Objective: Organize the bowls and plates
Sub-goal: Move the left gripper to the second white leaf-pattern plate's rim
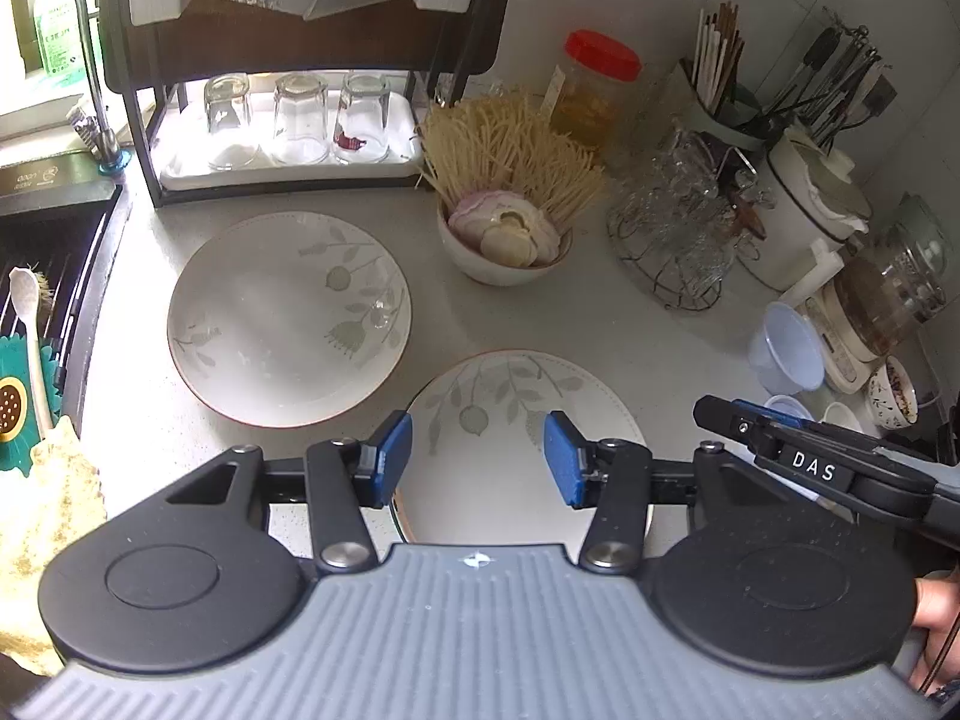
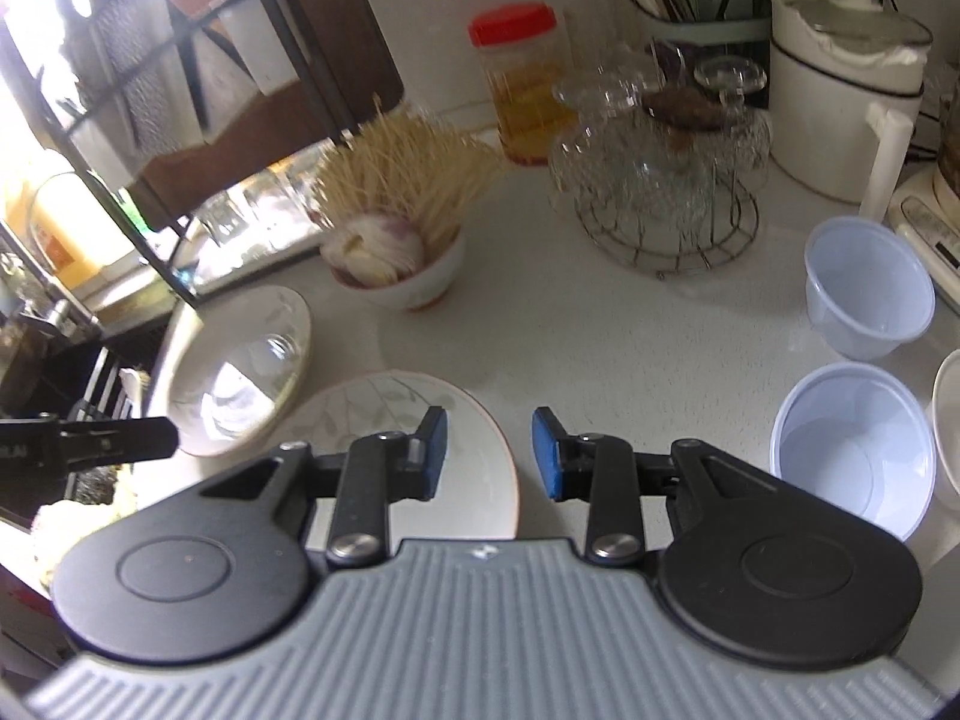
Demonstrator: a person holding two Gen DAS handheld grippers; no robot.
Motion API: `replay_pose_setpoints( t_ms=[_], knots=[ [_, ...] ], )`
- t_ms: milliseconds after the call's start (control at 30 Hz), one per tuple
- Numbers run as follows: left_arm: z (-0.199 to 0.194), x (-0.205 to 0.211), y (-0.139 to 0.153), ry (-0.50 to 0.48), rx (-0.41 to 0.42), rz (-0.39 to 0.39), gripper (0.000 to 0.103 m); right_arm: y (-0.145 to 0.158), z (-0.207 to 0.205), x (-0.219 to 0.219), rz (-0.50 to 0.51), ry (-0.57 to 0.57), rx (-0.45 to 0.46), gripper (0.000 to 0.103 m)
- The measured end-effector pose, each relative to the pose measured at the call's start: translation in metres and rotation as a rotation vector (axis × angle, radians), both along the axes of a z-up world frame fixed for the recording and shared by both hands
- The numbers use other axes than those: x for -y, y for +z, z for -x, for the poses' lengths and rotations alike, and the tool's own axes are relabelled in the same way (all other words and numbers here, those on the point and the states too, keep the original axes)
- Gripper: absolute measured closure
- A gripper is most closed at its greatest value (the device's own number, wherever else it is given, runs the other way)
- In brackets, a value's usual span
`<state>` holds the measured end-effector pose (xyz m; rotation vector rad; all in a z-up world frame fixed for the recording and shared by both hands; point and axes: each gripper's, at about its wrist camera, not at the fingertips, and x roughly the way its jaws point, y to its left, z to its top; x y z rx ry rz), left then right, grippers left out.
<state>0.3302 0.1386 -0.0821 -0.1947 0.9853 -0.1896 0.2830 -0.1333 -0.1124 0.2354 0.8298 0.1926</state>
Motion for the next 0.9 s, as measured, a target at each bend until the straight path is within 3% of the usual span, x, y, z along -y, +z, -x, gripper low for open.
replay_pose_setpoints(
  t_ms=[333, 600, 900],
  knots=[
    [0.023, -0.013, 0.033, 0.079, 0.03, -0.01, 0.048, 0.038, 0.014, -0.007, 0.01, 0.113, 0.076, 0.068],
    [0.043, -0.026, 0.04, 0.179, 0.037, -0.018, 0.046, 0.049, 0.015, -0.029, 0.003, 0.227, 0.063, 0.068],
    [0.049, -0.071, 0.043, 0.258, 0.045, 0.005, 0.045, 0.056, 0.007, -0.066, 0.008, 0.274, 0.048, 0.068]
  ],
)
